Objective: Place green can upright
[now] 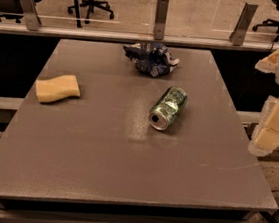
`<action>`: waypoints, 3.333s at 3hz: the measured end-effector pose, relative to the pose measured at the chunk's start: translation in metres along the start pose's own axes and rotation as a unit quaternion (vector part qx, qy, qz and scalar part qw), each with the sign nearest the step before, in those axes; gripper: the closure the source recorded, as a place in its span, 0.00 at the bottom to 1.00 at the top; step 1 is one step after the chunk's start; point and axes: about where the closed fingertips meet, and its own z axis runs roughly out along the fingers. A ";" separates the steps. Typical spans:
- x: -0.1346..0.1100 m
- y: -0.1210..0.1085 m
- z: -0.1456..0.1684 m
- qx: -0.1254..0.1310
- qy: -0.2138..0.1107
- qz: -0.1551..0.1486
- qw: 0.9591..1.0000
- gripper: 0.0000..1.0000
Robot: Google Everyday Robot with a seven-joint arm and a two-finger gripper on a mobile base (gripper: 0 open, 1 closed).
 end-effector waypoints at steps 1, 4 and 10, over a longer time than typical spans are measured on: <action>-0.001 -0.001 -0.001 0.001 -0.001 -0.001 1.000 0.00; -0.058 -0.053 0.035 -0.023 -0.046 -0.159 0.986 0.00; -0.134 -0.026 0.164 -0.148 -0.071 -0.506 0.847 0.16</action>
Offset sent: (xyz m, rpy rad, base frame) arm 0.0351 0.0053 -0.0033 0.0193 0.0224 0.1035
